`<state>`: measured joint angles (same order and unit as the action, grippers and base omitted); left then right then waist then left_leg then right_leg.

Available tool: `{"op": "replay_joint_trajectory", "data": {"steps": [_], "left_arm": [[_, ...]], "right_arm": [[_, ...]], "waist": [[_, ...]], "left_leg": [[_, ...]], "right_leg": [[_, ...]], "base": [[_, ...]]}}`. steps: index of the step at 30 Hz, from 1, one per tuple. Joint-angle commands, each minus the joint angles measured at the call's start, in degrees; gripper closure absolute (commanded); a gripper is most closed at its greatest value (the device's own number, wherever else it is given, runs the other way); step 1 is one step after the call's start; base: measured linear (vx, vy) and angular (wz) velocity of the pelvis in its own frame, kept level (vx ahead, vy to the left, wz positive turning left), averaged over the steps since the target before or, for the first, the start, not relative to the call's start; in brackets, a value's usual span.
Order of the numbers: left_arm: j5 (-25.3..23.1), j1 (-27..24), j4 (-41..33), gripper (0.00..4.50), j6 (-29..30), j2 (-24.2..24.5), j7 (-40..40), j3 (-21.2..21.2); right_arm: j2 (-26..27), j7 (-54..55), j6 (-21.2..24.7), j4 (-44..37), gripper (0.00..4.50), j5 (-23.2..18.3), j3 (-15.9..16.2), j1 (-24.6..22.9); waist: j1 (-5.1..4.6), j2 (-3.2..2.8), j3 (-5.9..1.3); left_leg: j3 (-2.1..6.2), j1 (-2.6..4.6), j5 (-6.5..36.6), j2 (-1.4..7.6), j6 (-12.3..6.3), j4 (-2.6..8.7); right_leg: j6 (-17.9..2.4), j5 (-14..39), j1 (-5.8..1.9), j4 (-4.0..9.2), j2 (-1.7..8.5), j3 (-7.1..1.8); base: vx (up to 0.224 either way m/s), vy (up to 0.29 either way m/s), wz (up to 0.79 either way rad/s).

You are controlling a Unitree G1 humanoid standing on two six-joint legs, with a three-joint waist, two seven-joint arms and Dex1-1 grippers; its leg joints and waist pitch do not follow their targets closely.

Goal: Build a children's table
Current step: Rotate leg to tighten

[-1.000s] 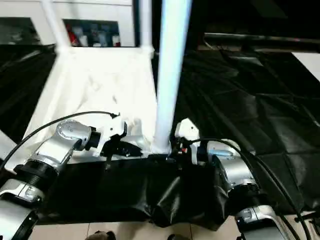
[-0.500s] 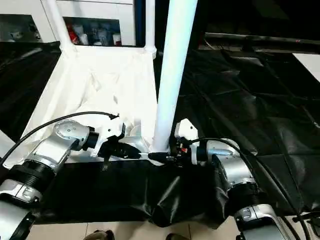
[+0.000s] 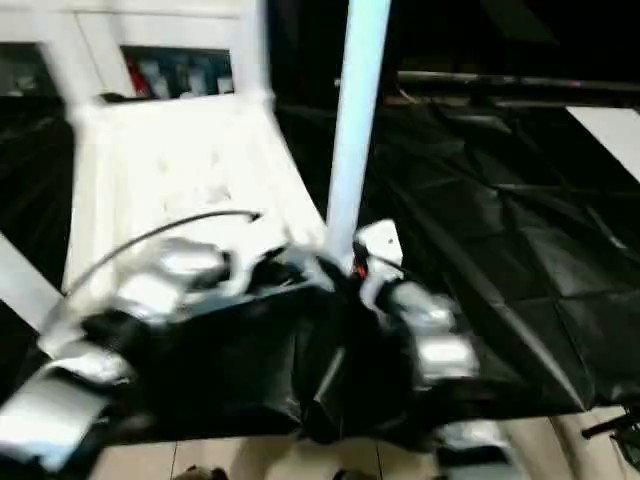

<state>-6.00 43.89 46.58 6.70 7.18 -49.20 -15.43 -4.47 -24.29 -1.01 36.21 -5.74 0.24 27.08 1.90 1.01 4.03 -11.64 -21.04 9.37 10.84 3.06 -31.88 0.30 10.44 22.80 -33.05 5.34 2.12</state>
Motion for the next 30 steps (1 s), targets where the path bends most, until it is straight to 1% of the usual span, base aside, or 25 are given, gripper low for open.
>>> {"op": "replay_joint_trajectory", "data": {"steps": [1,2,3,4,6,7,8,9,11,12,13,14,15,16,17,18,19,20,21,23,24,27,28,30], "left_arm": [[0.23,0.02,2.33,4.50,-0.07,-3.65,2.19,-1.37],[0.28,0.04,2.31,4.50,-0.11,-3.65,2.02,-1.33],[0.35,0.03,2.05,4.50,-0.30,-3.36,1.10,-1.30],[0.39,-0.13,1.67,4.50,-0.44,-2.90,0.23,-1.34],[0.46,-0.26,1.55,4.50,-1.10,-2.24,-1.04,-1.34],[0.56,-0.30,1.59,4.50,-1.43,-1.81,-1.78,-1.31],[0.56,-0.32,1.75,4.50,-1.78,-1.50,-2.41,-1.23],[1.09,-1.18,0.37,4.50,-1.98,0.36,-5.99,-1.35],[1.47,-1.71,-0.53,4.50,-2.41,1.41,-8.02,-1.42],[2.16,-2.59,-2.03,4.50,-2.50,3.16,-11.43,-1.58],[2.33,-2.80,-2.37,4.50,-2.53,3.59,-12.24,-1.61],[2.66,-3.41,-3.19,4.50,-3.21,4.70,-14.33,-1.76],[4.11,-4.87,-5.49,4.50,-3.68,6.66,-19.12,-1.97],[4.97,-5.78,-6.96,4.50,-3.74,7.88,-21.92,-2.11],[5.33,-6.29,-7.85,4.50,-3.65,8.68,-23.40,-2.31],[5.50,-6.95,-9.20,4.50,-3.12,10.04,-25.43,-2.76],[5.63,-7.43,-10.15,4.50,-2.77,11.03,-26.88,-3.06],[5.95,-7.97,-11.37,4.50,-2.38,12.20,-28.52,-3.24],[5.95,-7.97,-11.37,4.50,-2.38,12.20,-28.52,-3.24],[6.41,-8.76,-13.12,4.50,-1.88,14.16,-30.62,-3.34],[6.40,-8.83,-13.20,4.50,-1.91,14.56,-30.87,-3.33],[6.32,-9.08,-13.56,4.50,-1.74,15.20,-31.42,-3.34],[6.16,-9.25,-13.66,4.50,-1.81,15.33,-31.26,-3.21],[6.03,-9.45,-13.68,4.50,-1.85,15.31,-30.84,-3.07]], "right_arm": [[3.95,-2.23,-1.19,1.34,1.77,2.15,4.52,-1.00],[4.00,-2.43,-1.59,1.19,1.42,1.86,4.26,-1.02],[3.77,-3.42,-2.39,0.30,1.22,0.74,3.55,-1.07],[3.23,-4.82,-2.50,-0.37,1.08,-0.04,3.28,-1.08],[2.32,-7.06,-2.65,-1.38,1.02,-0.65,3.31,-1.16],[1.83,-8.21,-2.87,-1.83,0.97,-0.64,3.55,-1.17],[1.27,-9.19,-3.00,-2.19,0.73,-0.67,3.97,-1.18],[-1.98,-16.58,-1.83,-4.13,0.73,-2.37,5.34,-1.60],[-3.76,-20.65,-1.26,-5.08,0.73,-3.24,6.01,-1.87],[-6.43,-26.37,-1.55,-6.04,0.73,-3.98,6.90,-2.27],[-7.02,-27.62,-1.70,-6.22,0.73,-4.09,7.11,-2.36],[-8.11,-30.04,-1.37,-6.51,0.73,-4.57,7.26,-2.43],[-9.76,-33.87,-0.61,-7.01,0.73,-5.56,7.26,-2.40],[-10.62,-35.97,-0.05,-7.29,0.73,-6.17,7.20,-2.35],[-11.18,-37.21,0.66,-7.52,0.73,-6.56,7.20,-2.25],[-12.07,-39.24,1.23,-7.80,0.73,-6.91,7.49,-2.11],[-12.68,-40.67,1.60,-8.03,0.73,-7.16,7.75,-2.03],[-13.46,-42.52,1.84,-8.09,0.73,-7.14,8.28,-1.83],[-13.46,-42.52,1.84,-8.09,0.73,-7.14,8.28,-1.83],[-14.25,-44.30,0.82,-7.34,0.73,-6.20,9.39,-1.17],[-14.14,-44.23,0.39,-6.88,0.73,-5.97,9.49,-0.86],[-13.86,-44.63,0.12,-5.99,0.73,-5.91,9.53,-0.31],[-13.82,-44.91,-0.16,-5.79,0.96,-5.64,9.78,-0.27],[-13.52,-45.09,-0.34,-5.76,1.05,-5.34,10.21,-0.51]], "waist": [[-0.09,0.31,-2.40],[-0.03,0.27,-2.48],[0.04,0.27,-2.48],[0.03,0.31,-2.47],[0.03,0.25,-2.56],[0.02,0.36,-2.56],[-0.01,0.30,-2.54],[0.14,0.52,-2.61],[0.25,0.46,-2.67],[0.33,0.55,-2.65],[0.37,0.62,-2.74],[0.31,0.69,-2.78],[0.34,0.74,-2.77],[0.37,0.74,-2.77],[0.32,0.63,-2.78],[0.42,0.59,-2.75],[0.61,0.38,-2.75],[0.73,0.30,-2.80],[0.86,0.19,-2.85],[1.22,-0.02,-2.87],[1.46,0.03,-2.98],[1.53,0.07,-2.99],[1.55,-0.04,-2.88],[1.49,0.09,-2.82]], "left_leg": [[1.16,0.72,19.53,2.11,-1.14,4.10],[1.13,0.70,19.24,2.12,-1.56,4.08],[1.10,0.73,18.88,2.18,-1.86,4.07],[1.08,0.67,18.76,2.17,-2.08,4.08],[1.14,0.49,17.97,2.21,-2.54,4.09],[1.06,0.45,17.52,2.22,-2.87,4.01],[1.07,0.35,17.00,2.22,-3.14,4.04],[1.09,0.39,16.90,2.24,-3.64,3.94],[0.98,0.20,15.83,2.24,-4.45,3.74],[0.97,0.07,14.54,2.24,-5.45,3.66],[0.92,0.05,14.04,2.24,-5.76,3.56],[0.88,-0.02,12.94,2.33,-6.28,3.48],[0.91,-0.02,12.70,2.35,-6.43,3.47],[0.98,-0.12,12.10,2.41,-6.90,3.44],[0.92,-0.13,11.77,2.47,-7.02,3.45],[0.79,0.20,11.71,2.74,-7.08,3.45],[0.69,0.19,11.13,2.83,-6.89,3.46],[0.63,0.31,11.13,2.87,-6.63,3.43],[0.60,0.45,11.13,2.97,-6.50,3.45],[0.53,0.56,10.57,3.04,-6.03,3.40],[0.45,0.55,9.76,2.91,-5.80,3.28],[0.44,0.41,9.93,2.77,-5.49,3.22],[0.47,0.35,10.00,2.75,-5.39,3.25],[0.47,0.35,10.27,2.70,-5.24,3.27]], "right_leg": [[-9.51,20.82,-1.02,4.83,2.67,-1.93],[-9.76,19.94,-1.12,4.77,2.63,-1.91],[-10.13,18.91,-1.10,4.69,2.60,-1.90],[-10.33,18.48,-1.19,4.64,2.56,-1.88],[-10.78,17.11,-1.42,4.43,2.53,-1.79],[-11.14,16.00,-1.41,4.35,2.52,-1.80],[-11.38,15.51,-1.49,4.28,2.58,-1.77],[-11.52,15.57,-1.71,4.26,2.60,-1.66],[-11.84,13.82,-1.81,4.04,2.60,-1.72],[-12.52,12.24,-1.95,3.90,2.72,-1.64],[-12.71,11.76,-2.02,3.84,2.68,-1.61],[-13.33,10.40,-1.98,3.65,2.69,-1.60],[-13.60,10.25,-1.99,3.57,2.73,-1.54],[-14.35,9.51,-2.20,3.27,2.74,-1.47],[-14.59,9.12,-2.17,3.23,2.69,-1.48],[-15.24,8.47,-1.86,3.16,2.56,-1.46],[-15.65,7.70,-1.88,2.89,2.48,-1.40],[-16.05,7.20,-1.83,2.75,2.44,-1.34],[-16.28,6.95,-1.77,2.71,2.43,-1.34],[-16.80,5.61,-1.65,2.49,2.37,-1.38],[-17.02,3.86,-1.68,2.24,2.36,-1.40],[-17.04,3.54,-1.80,2.19,2.51,-1.39],[-16.99,3.70,-1.77,2.21,2.53,-1.40],[-16.67,4.17,-1.79,2.28,2.50,-1.43]], "base": [[0.000,0.000,0.00],[0.000,0.000,0.00],[0.000,0.000,0.00],[0.000,0.000,0.00],[0.000,0.000,0.00],[0.000,0.000,0.00],[0.000,0.000,0.00],[0.000,0.000,0.00],[0.000,0.000,0.00],[0.000,0.000,0.00],[0.000,0.000,0.00],[0.000,0.000,0.00],[0.000,0.000,0.00],[0.000,0.000,0.00],[0.000,0.000,0.00],[0.000,0.000,0.00],[0.000,0.000,0.00],[0.000,0.000,0.00],[0.000,0.000,0.00],[0.000,0.000,0.00],[0.000,0.000,0.00],[0.000,0.000,0.00],[0.000,0.000,0.00],[0.000,0.000,0.00]]}}
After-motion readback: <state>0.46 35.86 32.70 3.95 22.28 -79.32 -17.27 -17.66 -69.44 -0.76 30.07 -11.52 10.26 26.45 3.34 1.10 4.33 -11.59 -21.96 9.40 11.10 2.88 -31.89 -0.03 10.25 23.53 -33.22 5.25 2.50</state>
